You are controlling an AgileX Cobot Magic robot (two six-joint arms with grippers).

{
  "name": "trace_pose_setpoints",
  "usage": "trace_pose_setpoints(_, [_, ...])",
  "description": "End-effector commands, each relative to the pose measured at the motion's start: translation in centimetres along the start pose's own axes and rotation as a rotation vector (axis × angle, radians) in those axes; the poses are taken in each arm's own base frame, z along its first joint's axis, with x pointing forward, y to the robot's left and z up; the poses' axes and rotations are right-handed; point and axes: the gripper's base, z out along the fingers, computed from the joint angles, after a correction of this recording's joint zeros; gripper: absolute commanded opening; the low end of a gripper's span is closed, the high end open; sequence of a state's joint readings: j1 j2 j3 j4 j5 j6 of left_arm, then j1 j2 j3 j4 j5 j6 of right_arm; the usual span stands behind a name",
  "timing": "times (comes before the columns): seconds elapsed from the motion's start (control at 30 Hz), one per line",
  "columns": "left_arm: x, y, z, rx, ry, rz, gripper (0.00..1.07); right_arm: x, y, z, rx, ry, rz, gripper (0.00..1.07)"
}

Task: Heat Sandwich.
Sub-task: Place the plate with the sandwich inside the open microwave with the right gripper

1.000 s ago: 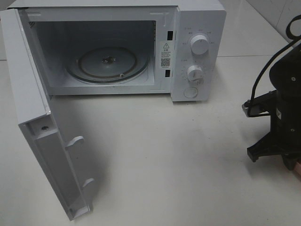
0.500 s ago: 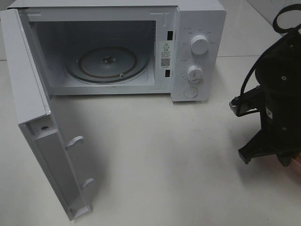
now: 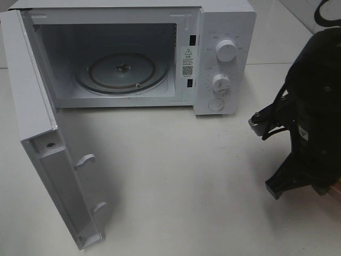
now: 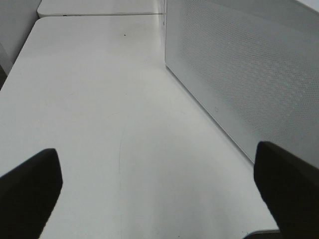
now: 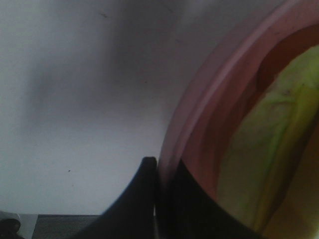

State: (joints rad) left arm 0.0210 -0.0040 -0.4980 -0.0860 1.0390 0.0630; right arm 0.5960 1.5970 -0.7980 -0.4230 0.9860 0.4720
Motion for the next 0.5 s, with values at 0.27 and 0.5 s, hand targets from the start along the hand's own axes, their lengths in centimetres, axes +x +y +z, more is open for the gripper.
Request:
trace_pose_setpoints(0.27, [0.2, -0.1, -0.3, 0.000, -0.022, -0.002, 1.01, 3.5, 1.7, -1.1, 0.037, -0.028, -0.123, 0.01])
trace_pose_setpoints(0.5, [0.2, -0.1, -0.3, 0.000, -0.022, -0.002, 1.01, 5.1, 2.7, -2.9, 0.029, -0.121, -0.200, 0.01])
